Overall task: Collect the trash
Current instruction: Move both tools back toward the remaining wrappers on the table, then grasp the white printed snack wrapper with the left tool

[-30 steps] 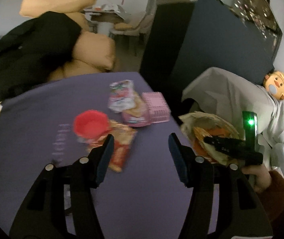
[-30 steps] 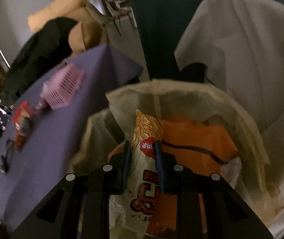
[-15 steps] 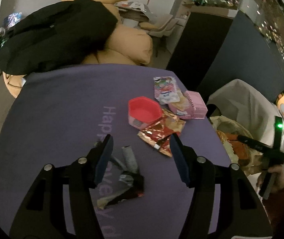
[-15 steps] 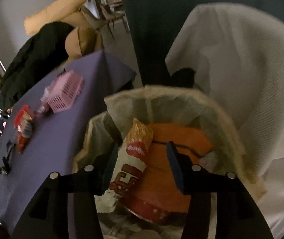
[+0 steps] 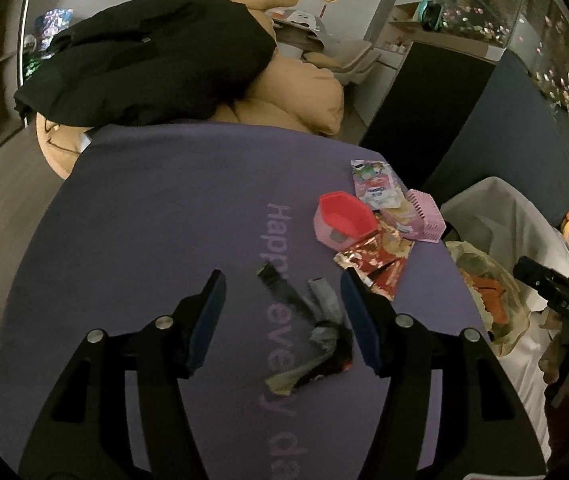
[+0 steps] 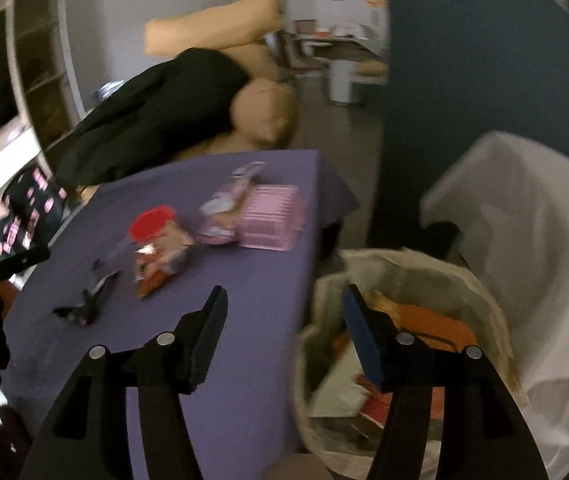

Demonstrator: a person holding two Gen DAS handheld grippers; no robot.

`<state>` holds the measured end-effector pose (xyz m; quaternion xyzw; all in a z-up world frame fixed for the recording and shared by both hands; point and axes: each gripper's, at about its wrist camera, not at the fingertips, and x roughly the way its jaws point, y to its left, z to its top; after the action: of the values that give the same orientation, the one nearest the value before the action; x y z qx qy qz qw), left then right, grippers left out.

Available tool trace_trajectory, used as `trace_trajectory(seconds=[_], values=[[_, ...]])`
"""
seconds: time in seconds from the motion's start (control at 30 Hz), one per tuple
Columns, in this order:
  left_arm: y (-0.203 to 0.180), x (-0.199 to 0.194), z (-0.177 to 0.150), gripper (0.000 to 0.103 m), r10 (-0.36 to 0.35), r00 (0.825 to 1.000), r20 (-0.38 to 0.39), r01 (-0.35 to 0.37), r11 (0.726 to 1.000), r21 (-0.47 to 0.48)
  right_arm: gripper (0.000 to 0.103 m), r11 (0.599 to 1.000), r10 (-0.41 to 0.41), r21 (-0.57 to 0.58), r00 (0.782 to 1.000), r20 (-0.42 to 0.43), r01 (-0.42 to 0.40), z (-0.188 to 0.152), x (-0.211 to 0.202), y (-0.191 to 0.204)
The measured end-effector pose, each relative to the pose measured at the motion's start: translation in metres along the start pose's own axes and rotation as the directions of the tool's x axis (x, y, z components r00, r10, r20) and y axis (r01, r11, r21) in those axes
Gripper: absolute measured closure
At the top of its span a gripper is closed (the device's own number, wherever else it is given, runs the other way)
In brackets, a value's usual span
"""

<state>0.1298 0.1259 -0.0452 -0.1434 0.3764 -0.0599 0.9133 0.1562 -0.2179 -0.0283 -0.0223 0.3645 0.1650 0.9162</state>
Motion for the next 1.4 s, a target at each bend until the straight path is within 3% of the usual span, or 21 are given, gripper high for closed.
trace_trajectory(seconds=[0.1, 0.2, 0.33, 0.43, 0.5, 0.6, 0.7, 0.8, 0.87, 1.0, 1.13, 1.2, 1.23, 1.27, 1.4], values=[[0.003, 0.001, 0.003, 0.046, -0.030, 1.000, 0.001, 0.030, 0.999, -0.015, 0.047, 1.000, -0.003, -0.023, 1.000, -0.004, 0.003, 0.011, 0.013, 0.018], [-0.009, 0.006, 0.016, 0.046, -0.114, 0.993, 0.028, 0.113, 0.993, 0.042, 0.047, 0.999, 0.033, -0.029, 0.999, -0.014, -0.033, 0.018, 0.023, 0.030], [-0.034, 0.036, 0.054, 0.045, -0.267, 0.964, 0.004, 0.264, 0.955, 0.133, 0.048, 0.997, 0.029, -0.072, 1.000, 0.006, -0.028, 0.023, 0.030, 0.043], [-0.053, 0.063, 0.082, 0.045, -0.317, 0.948, -0.006, 0.313, 0.932, 0.181, 0.048, 0.996, -0.009, -0.093, 0.999, 0.035, 0.012, 0.025, 0.028, 0.041], [-0.071, 0.086, 0.100, 0.045, -0.362, 0.932, -0.026, 0.357, 0.902, 0.244, 0.048, 0.995, -0.040, -0.089, 0.998, 0.049, 0.044, 0.028, 0.029, 0.033], [-0.092, 0.130, 0.124, 0.045, -0.348, 0.934, -0.079, 0.356, 0.885, 0.301, 0.048, 0.996, -0.064, -0.066, 0.997, 0.047, 0.067, 0.032, 0.033, 0.014], [-0.103, 0.175, 0.141, 0.045, -0.322, 0.930, -0.180, 0.363, 0.884, 0.296, 0.048, 0.996, -0.081, -0.043, 0.996, 0.037, 0.083, 0.035, 0.039, -0.006], [-0.109, 0.217, 0.147, 0.045, -0.292, 0.910, -0.294, 0.360, 0.908, 0.214, 0.048, 0.995, -0.099, -0.029, 0.995, 0.028, 0.100, 0.035, 0.043, -0.020], [-0.115, 0.233, 0.147, 0.045, -0.260, 0.908, -0.328, 0.329, 0.928, 0.175, 0.048, 0.994, -0.109, -0.022, 0.994, 0.026, 0.109, 0.035, 0.046, -0.030], [-0.131, 0.253, 0.142, 0.039, -0.260, 0.885, -0.387, 0.317, 0.944, 0.091, 0.048, 0.996, -0.090, 0.002, 0.996, 0.004, 0.090, 0.032, 0.056, -0.041], [-0.143, 0.272, 0.130, 0.040, -0.111, 0.902, -0.417, 0.186, 0.972, 0.145, 0.048, 0.998, -0.060, 0.015, 0.998, -0.021, 0.060, 0.024, 0.065, -0.041], [-0.142, 0.270, 0.129, 0.046, -0.095, 0.909, -0.406, 0.172, 0.972, 0.158, 0.048, 0.999, -0.050, 0.006, 0.998, -0.027, 0.050, 0.020, 0.066, -0.037], [-0.141, 0.268, 0.128, 0.058, -0.094, 0.907, -0.411, 0.173, 0.972, 0.159, 0.048, 0.999, -0.049, -0.001, 0.998, -0.027, 0.049, 0.019, 0.066, -0.035], [-0.139, 0.266, 0.127, 0.063, -0.101, 0.905, -0.412, 0.177, 0.973, 0.149, 0.048, 0.999, -0.048, -0.008, 0.999, -0.026, 0.048, 0.018, 0.066, -0.033], [-0.122, 0.241, 0.131, 0.070, -0.170, 0.910, -0.378, 0.216, 0.973, 0.081, 0.048, 0.999, -0.014, -0.029, 1.000, -0.019, 0.014, 0.020, 0.066, -0.021]])
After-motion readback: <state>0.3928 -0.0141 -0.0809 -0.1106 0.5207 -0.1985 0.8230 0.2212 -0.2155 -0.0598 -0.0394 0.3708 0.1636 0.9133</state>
